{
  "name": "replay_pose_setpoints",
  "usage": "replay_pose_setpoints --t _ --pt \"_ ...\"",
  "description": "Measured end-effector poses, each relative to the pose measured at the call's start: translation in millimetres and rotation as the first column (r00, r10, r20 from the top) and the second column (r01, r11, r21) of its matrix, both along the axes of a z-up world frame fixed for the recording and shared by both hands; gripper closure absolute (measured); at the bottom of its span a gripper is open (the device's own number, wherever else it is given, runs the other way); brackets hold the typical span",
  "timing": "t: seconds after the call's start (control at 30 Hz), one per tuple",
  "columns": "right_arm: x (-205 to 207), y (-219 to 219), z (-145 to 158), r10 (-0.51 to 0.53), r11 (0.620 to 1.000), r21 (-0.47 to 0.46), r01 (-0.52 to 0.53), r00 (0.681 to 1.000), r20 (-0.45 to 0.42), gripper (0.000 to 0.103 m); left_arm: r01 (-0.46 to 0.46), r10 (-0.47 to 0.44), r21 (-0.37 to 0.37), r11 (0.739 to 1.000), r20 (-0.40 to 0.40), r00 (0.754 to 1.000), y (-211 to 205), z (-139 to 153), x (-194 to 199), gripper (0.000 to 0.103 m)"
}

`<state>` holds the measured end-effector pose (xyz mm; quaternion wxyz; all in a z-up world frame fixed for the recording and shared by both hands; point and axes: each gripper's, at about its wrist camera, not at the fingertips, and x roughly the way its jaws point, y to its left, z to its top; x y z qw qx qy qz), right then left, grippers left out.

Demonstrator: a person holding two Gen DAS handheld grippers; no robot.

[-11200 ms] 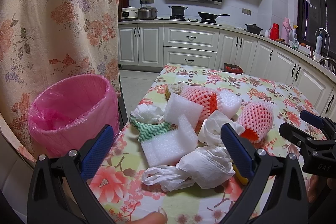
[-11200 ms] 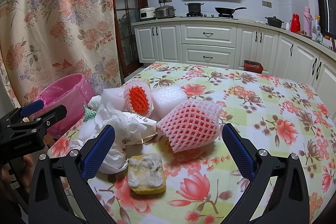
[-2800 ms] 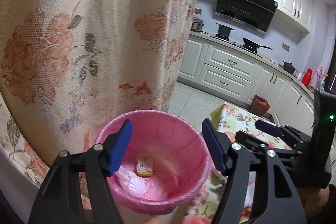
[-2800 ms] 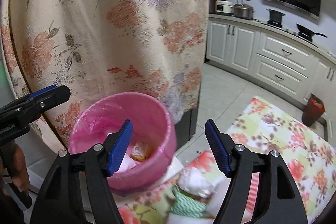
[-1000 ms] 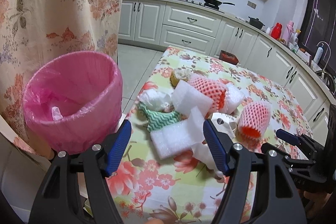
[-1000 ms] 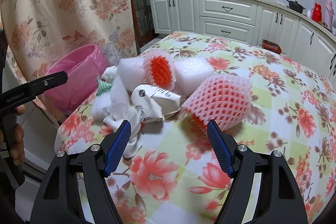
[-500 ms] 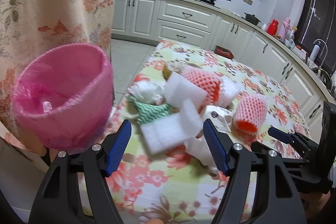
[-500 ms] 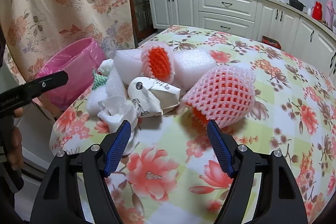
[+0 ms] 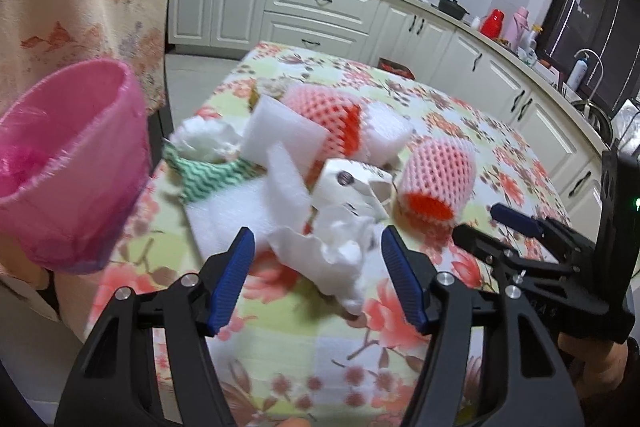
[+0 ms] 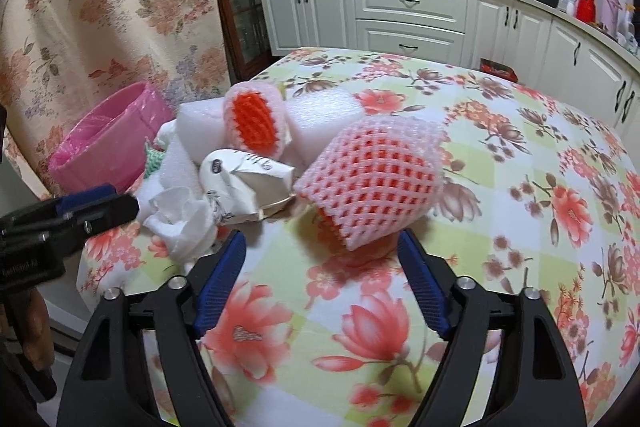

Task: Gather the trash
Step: 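Grasp the pink foam net with the right tool while the left tool grasps white tissue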

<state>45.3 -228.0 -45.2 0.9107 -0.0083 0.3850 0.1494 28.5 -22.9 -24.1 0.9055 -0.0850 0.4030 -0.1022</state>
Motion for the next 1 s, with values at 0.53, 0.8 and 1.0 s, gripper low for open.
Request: replay_pose_setpoints --t 0.53,0.8,1.0 --pt "36 -27 -6 -0.065 0.998 -0.027 0.065 0.998 -0.01 0.018 0.025 -0.029 -0.038 0.999 -0.121 0.992 -23 -39 32 0.052" --pt "61 -24 -14 -0.048 0.998 -0.05 0.046 0.998 -0.027 0.018 0.032 -0.036 -0.031 0.999 -0.144 0.989 -26 -46 41 0.073" --pt "75 -20 -15 -0.038 0.999 -0.037 0.037 0.999 -0.028 0.018 0.043 -0.048 -0.035 0.998 -0.147 0.988 -26 -45 40 0.079"
